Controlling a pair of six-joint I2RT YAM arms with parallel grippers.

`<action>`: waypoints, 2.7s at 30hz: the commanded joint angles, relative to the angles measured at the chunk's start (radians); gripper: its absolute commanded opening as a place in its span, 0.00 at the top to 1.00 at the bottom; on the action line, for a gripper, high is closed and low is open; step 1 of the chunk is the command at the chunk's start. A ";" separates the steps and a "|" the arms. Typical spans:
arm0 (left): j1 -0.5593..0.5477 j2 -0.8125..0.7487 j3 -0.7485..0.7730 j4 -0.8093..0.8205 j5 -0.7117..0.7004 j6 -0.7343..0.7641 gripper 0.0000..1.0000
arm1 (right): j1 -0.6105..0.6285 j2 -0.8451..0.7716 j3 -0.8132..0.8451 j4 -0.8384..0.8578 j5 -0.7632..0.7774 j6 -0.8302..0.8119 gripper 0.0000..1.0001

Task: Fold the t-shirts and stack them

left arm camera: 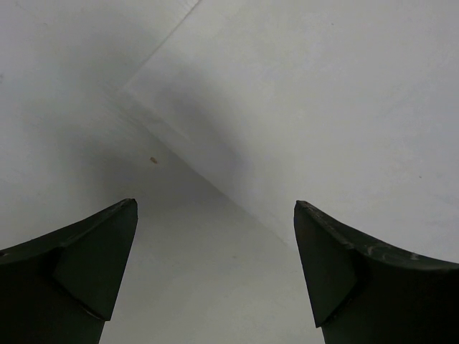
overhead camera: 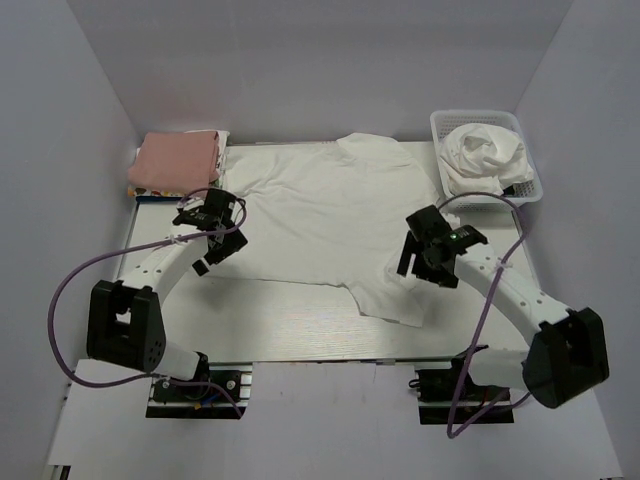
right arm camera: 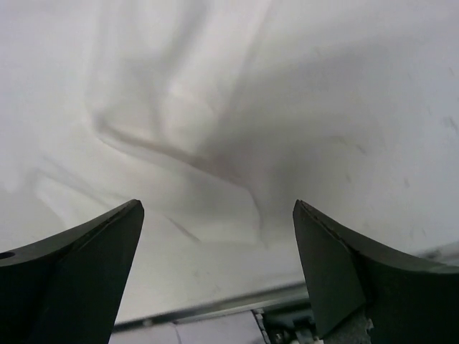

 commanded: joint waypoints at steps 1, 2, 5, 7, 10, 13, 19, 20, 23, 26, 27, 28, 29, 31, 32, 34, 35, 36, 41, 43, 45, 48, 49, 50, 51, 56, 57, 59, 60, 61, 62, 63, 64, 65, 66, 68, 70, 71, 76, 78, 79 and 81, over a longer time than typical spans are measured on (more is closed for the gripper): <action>0.018 0.052 0.049 0.092 0.035 0.003 0.00 | -0.042 0.133 0.090 0.265 -0.083 -0.146 0.10; 0.018 0.098 0.080 0.107 0.073 0.018 0.00 | -0.067 0.165 0.126 0.316 -0.222 -0.161 0.10; 0.028 0.170 0.159 0.088 0.069 0.030 0.00 | -0.101 0.325 0.171 0.370 -0.311 -0.174 0.10; 0.028 0.216 0.173 0.077 0.060 0.039 0.00 | -0.122 0.387 0.181 0.383 -0.311 -0.172 0.10; 0.038 0.236 0.164 0.101 0.074 0.049 0.00 | -0.167 0.428 0.138 0.475 -0.351 -0.172 0.10; 0.048 0.247 0.125 0.159 0.124 0.049 0.00 | -0.200 0.477 0.102 0.540 -0.436 -0.164 0.10; 0.057 0.316 0.114 0.170 0.173 0.049 0.00 | -0.308 0.560 0.070 0.560 -0.379 -0.151 0.10; 0.057 0.316 0.103 0.184 0.173 0.049 0.00 | -0.320 0.564 0.072 0.561 -0.369 -0.158 0.10; 0.057 0.325 0.078 0.227 0.175 0.049 0.00 | -0.371 0.569 0.079 0.581 -0.302 -0.198 0.10; 0.057 0.348 0.069 0.239 0.186 0.049 0.00 | -0.395 0.599 0.127 0.575 -0.243 -0.282 0.10; 0.057 0.362 0.069 0.239 0.186 0.049 0.00 | -0.400 0.615 0.141 0.572 -0.227 -0.298 0.10; 0.057 0.362 0.069 0.239 0.186 0.049 0.00 | -0.410 0.621 0.171 0.571 -0.196 -0.315 0.10; 0.057 0.362 0.069 0.239 0.186 0.049 0.00 | -0.414 0.632 0.182 0.568 -0.182 -0.366 0.10; 0.057 0.371 0.060 0.239 0.196 0.058 0.00 | -0.414 0.632 0.216 0.584 -0.188 -0.423 0.10; 0.057 0.371 0.060 0.248 0.196 0.058 0.00 | -0.412 0.627 0.219 0.583 -0.187 -0.495 0.10; 0.057 0.362 0.060 0.258 0.222 0.079 0.00 | -0.407 0.613 0.260 0.549 -0.208 -0.543 0.10; 0.057 0.362 0.069 0.258 0.222 0.094 0.00 | -0.400 0.597 0.269 0.536 -0.231 -0.545 0.10; 0.048 0.348 0.084 0.243 0.222 0.095 0.00 | -0.400 0.581 0.283 0.525 -0.243 -0.568 0.10; 0.037 0.198 0.115 0.183 0.212 0.127 0.00 | -0.325 0.370 0.225 0.537 -0.344 -0.569 0.10; 0.049 0.132 0.106 0.161 0.200 0.116 0.00 | -0.283 0.321 0.190 0.554 -0.354 -0.580 0.10; 0.058 0.072 0.069 0.132 0.117 0.072 0.00 | -0.233 0.238 0.167 0.551 -0.339 -0.563 0.10; 0.072 0.022 0.039 0.029 -0.024 -0.019 0.00 | -0.158 0.162 0.153 0.511 -0.280 -0.545 0.10; 0.089 0.021 0.025 0.002 -0.040 -0.028 0.00 | -0.145 0.129 0.148 0.487 -0.257 -0.531 0.10; 0.101 0.035 0.016 0.002 -0.050 -0.039 0.00 | -0.127 0.118 0.141 0.471 -0.243 -0.526 0.10; 0.115 0.035 0.003 0.002 -0.051 -0.039 0.00 | -0.077 0.112 0.127 0.447 -0.236 -0.522 0.10; 0.183 0.095 -0.061 0.096 0.072 -0.039 0.00 | 0.050 0.060 0.067 0.345 -0.078 -0.454 0.10; 0.192 0.095 -0.061 0.113 0.087 -0.039 0.00 | 0.059 0.061 0.058 0.330 -0.065 -0.427 0.10; 0.202 0.124 -0.084 0.140 0.111 -0.030 0.00 | 0.086 0.053 0.041 0.293 -0.029 -0.384 0.10; 0.203 0.124 -0.084 0.150 0.121 -0.030 0.00 | 0.091 0.050 0.035 0.272 -0.019 -0.349 0.10; 0.203 0.135 -0.102 0.150 0.121 -0.030 0.02 | 0.103 0.037 0.009 0.264 -0.001 -0.332 0.10; 0.203 0.135 -0.115 0.182 0.135 -0.030 0.07 | 0.105 0.032 -0.017 0.261 0.029 -0.281 0.10; 0.203 0.135 -0.148 0.201 0.146 -0.030 0.11 | 0.103 0.017 -0.034 0.259 0.042 -0.257 0.10; 0.203 0.135 -0.164 0.219 0.155 -0.030 0.15 | 0.105 0.012 -0.055 0.255 0.065 -0.244 0.10; 0.212 0.144 -0.178 0.242 0.155 -0.030 0.18 | 0.106 0.006 -0.062 0.241 0.062 -0.192 0.10; 0.212 0.144 -0.190 0.252 0.164 -0.030 0.29 | 0.109 -0.020 -0.065 0.238 0.054 -0.183 0.10; 0.221 0.173 -0.201 0.267 0.164 -0.030 0.42 | 0.113 -0.042 -0.089 0.241 0.008 -0.175 0.10; 0.221 0.212 -0.190 0.279 0.164 -0.016 0.67 | 0.128 -0.072 -0.106 0.227 -0.012 -0.171 0.10; 0.221 0.225 -0.190 0.279 0.164 -0.002 0.74 | 0.131 -0.077 -0.111 0.224 -0.016 -0.164 0.10; 0.221 0.267 -0.155 0.298 0.209 0.038 1.00 | 0.203 0.010 -0.094 0.258 -0.068 -0.177 0.10; 0.221 0.267 -0.164 0.298 0.222 0.038 1.00 | 0.261 0.047 -0.080 0.261 -0.073 -0.183 0.10; 0.221 0.267 -0.164 0.298 0.222 0.038 1.00 | 0.273 0.065 -0.082 0.261 -0.078 -0.177 0.12; 0.221 0.238 -0.185 0.298 0.222 0.038 1.00 | 0.296 0.087 -0.086 0.262 -0.094 -0.171 0.13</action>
